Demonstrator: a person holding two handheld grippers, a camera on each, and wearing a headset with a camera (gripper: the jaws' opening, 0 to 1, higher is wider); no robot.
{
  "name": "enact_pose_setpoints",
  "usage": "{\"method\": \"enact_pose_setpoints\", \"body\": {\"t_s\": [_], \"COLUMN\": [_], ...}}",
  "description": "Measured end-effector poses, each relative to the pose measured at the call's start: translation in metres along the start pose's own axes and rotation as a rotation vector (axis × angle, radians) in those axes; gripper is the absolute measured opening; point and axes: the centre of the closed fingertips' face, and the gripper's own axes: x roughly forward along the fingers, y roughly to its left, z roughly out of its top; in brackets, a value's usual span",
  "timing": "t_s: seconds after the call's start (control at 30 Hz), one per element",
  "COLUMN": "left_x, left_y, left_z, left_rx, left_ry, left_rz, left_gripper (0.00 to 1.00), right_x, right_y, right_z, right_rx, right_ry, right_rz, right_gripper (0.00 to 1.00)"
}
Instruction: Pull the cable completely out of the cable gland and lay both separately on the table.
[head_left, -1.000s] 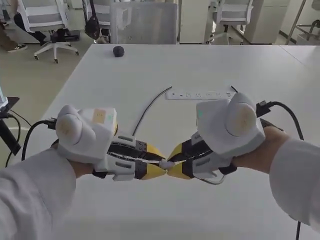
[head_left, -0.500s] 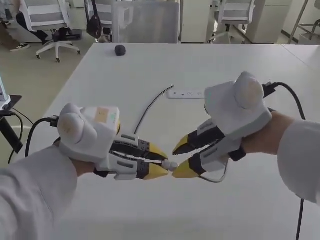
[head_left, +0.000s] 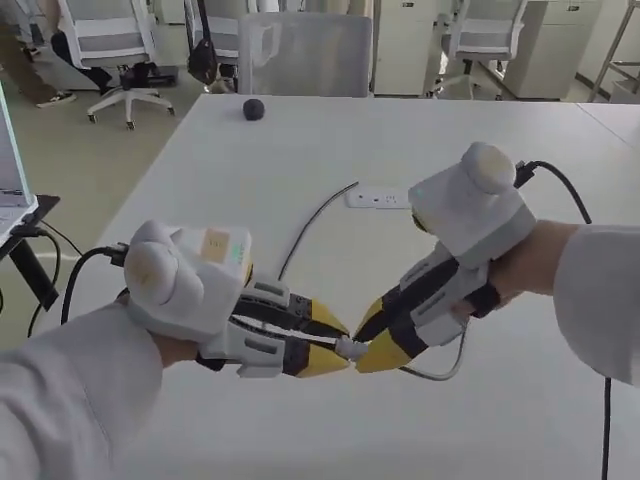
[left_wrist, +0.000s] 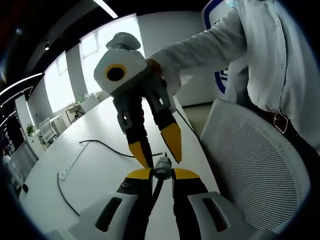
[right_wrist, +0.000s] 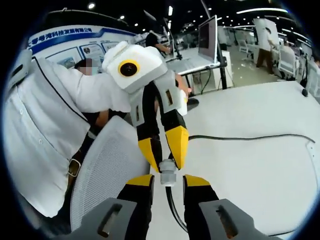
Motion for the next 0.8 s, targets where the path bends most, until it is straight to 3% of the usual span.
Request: {"method": "enact_pose_setpoints", "body": {"t_s": [0.37, 0.8], "left_x": [-0.002, -0.001], "left_y": [-0.001, 0.0], "left_z": [0.002, 0.002], "left_rx": [0.014, 0.004], "left_ry": [-0.005, -0.008], "left_rz": [-0.005, -0.003], "left_gripper": [0.15, 0.15], "right_x": [0.002, 0.001], "right_y": [0.012, 0.011], "right_z": [-0.001, 0.0], "right_rx": [-0.007, -0.035], "right_ry": [0.014, 0.022], "right_rz": [0.05, 0.017], "right_gripper": [0.08, 0.08]}}
